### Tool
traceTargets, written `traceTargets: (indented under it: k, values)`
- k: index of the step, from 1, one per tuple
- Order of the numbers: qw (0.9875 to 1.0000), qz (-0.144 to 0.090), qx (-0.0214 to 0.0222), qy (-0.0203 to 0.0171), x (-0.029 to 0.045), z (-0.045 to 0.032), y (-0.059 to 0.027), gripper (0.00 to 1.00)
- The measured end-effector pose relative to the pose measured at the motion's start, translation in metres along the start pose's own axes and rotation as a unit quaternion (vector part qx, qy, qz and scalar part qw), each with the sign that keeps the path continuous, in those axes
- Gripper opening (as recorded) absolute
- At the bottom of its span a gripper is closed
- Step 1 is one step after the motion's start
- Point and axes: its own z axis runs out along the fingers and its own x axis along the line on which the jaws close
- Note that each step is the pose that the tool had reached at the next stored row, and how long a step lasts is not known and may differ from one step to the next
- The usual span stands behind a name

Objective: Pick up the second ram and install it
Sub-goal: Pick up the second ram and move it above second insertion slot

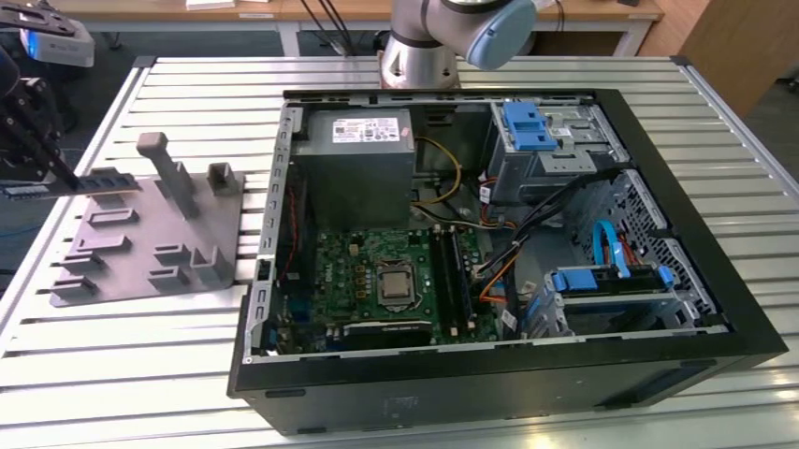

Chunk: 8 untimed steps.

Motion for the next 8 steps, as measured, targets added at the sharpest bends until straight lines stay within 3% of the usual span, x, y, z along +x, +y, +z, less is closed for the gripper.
traceTargets:
  k: [8]
  values:
    - [1.0000, 0.000, 0.0001, -0.0014, -0.0003, -0.0057, 0.0000, 0.14]
